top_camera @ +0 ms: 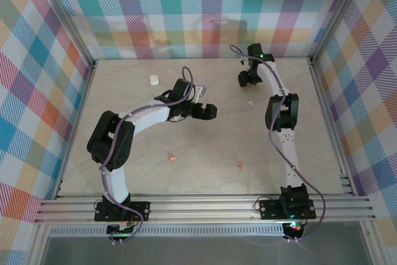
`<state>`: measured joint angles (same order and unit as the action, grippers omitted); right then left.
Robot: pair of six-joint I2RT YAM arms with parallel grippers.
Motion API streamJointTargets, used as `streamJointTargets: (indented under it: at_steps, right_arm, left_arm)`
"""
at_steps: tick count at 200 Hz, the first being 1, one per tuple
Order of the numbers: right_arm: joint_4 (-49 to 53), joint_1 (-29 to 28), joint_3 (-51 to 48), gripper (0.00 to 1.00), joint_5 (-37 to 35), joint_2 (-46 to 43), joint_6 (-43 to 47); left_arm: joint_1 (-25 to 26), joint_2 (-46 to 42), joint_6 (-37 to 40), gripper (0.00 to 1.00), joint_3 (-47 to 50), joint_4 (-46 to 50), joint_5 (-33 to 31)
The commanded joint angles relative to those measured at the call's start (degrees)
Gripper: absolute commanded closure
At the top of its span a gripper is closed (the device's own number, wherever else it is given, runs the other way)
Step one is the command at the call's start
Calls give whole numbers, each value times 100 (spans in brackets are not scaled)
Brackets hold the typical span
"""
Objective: Insert wireless bluetooth earbuds into charging case
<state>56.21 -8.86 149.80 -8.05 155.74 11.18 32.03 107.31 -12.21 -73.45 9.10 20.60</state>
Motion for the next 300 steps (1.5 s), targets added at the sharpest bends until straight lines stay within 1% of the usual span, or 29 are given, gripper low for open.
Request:
streamJointTargets:
  at_steps: [1, 16, 37, 64, 82, 96, 104, 109, 121, 124, 159, 190, 209, 233, 244, 254, 275, 290, 300]
  right_arm:
    - [23, -10, 117, 39, 80, 64, 182]
    - [112, -59, 36, 42, 128, -26, 217]
    - [160, -182, -297, 49, 100, -258, 254]
    - [238, -370, -926, 52, 100, -713, -28]
    - [278, -537, -1526, 52, 205, -1115, -340]
    - [218, -682, -2144, 51, 450, -1481, -340]
    - [186, -770, -2494, 51, 463, -1696, -359]
    - [164, -826, -2714, 52, 454, -1835, -398]
    - [102, -953, -3229, 52, 531, -2186, -502]
    - [75, -984, -3332, 52, 567, -2279, -696]
    - [-159, -1484, -4804, 51, 880, -3255, -1565]
    - [-562, -2099, -6233, 51, 1195, -3950, -2339]
    - [-760, -2395, -6759, 51, 1377, -4181, -2928]
    - [-1081, -2628, -7154, 51, 1508, -4276, -3397]
    - [-1107, -2681, -7192, 47, 1496, -4242, -3504]
    - [-1053, -2719, -7163, 39, 1475, -4198, -3555]
    - [-884, -2735, -7078, 27, 1362, -4254, -3570]
    - [-782, -2735, -7042, 19, 1185, -4377, -3589]
    - [-724, -2735, -7021, 16, 1087, -4436, -3618]
  left_arm:
    - [66, -26, 34, 0, -105, 100, 124]
    - [75, -34, 26, 0, -98, 100, 82]
    - [88, -52, -9, 0, -83, 124, -13]
    - [93, -252, -56, 0, 76, 127, -229]
    - [93, -451, -14, 0, 129, 338, -401]
    - [85, -648, -1, 0, 178, 564, -643]
    - [84, -774, 12, 0, 211, 630, -773]
    - [84, -867, 12, 0, 257, 848, -848]
    - [84, -1126, 1, 0, 436, 917, -996]
    - [84, -1196, -8, 0, 509, 918, -1044]
    - [33, -1981, -159, 0, 1323, 930, -1432]
    - [-48, -2632, -444, 0, 2007, 894, -1495]
    - [-48, -3086, -620, 0, 2422, 797, -1571]
    - [-48, -3538, -814, 0, 2857, 733, -1607]
    - [-48, -3705, -877, 0, 2941, 733, -1596]
    - [-48, -3799, -876, 0, 2957, 844, -1615]
    - [-48, -3974, -802, 0, 2884, 1243, -1821]
    - [-52, -4126, -742, 0, 2886, 1405, -1929]
    - [-48, -4225, -729, 0, 2903, 1466, -1976]
